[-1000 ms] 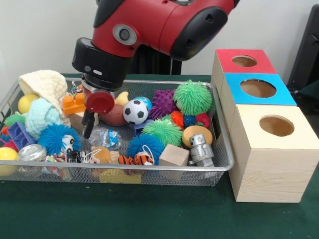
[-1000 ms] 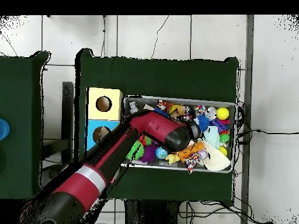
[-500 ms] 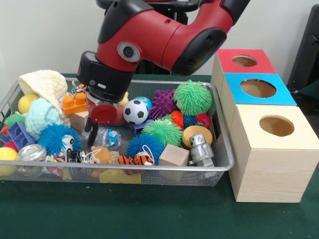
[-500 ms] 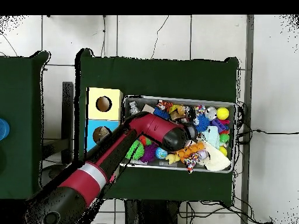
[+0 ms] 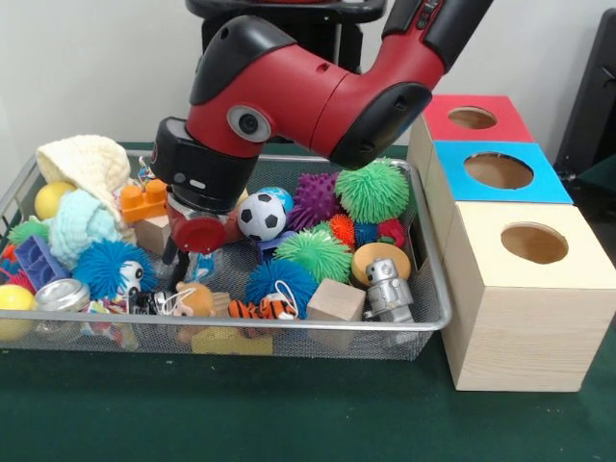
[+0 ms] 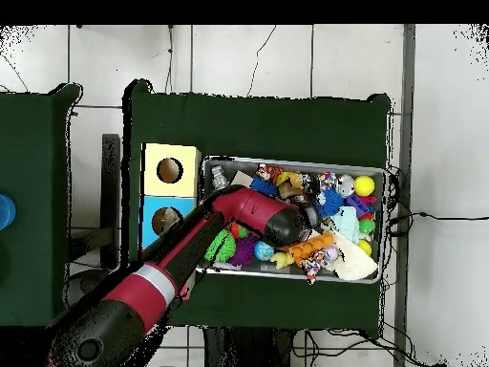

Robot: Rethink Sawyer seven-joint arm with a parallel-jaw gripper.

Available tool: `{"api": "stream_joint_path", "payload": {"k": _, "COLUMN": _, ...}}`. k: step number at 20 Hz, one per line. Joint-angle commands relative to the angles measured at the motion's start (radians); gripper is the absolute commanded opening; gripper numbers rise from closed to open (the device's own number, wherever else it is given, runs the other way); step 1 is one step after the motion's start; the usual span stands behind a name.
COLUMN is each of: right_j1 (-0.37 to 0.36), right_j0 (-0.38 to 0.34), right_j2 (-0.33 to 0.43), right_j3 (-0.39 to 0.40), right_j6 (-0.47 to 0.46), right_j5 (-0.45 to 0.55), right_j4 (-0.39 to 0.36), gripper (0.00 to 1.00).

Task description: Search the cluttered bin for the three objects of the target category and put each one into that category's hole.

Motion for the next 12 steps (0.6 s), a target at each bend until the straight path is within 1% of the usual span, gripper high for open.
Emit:
{"api": "stream_joint_path", "payload": {"k": 1, "right_j1": 0.044, "right_j0": -0.004, "right_j2": 0.082, "right_j3": -0.107, "right_j6": 0.227, "right_j5": -0.071, "right_j4": 0.062, "gripper": 1.00}}
{"api": "stream_joint_path", "payload": {"k": 3, "right_j1": 0.016, "right_j0": 0.021, "right_j2": 0.065, "right_j3": -0.060, "right_j6": 0.236, "right_j5": -0.104, "right_j4": 0.060, "gripper": 1.00}}
{"api": "stream_joint_path", "payload": {"k": 9, "right_j1": -0.090, "right_j0": 0.056, "right_j2": 0.023, "right_j3": 0.048, "right_j6": 0.196, "right_j5": -0.240, "right_j4": 0.026, "gripper": 1.00}}
{"api": "stream_joint_path", "payload": {"k": 12, "right_j1": -0.127, "right_j0": 0.072, "right_j2": 0.017, "right_j3": 0.096, "right_j6": 0.168, "right_j5": -0.266, "right_j4": 0.031, "gripper": 1.00}}
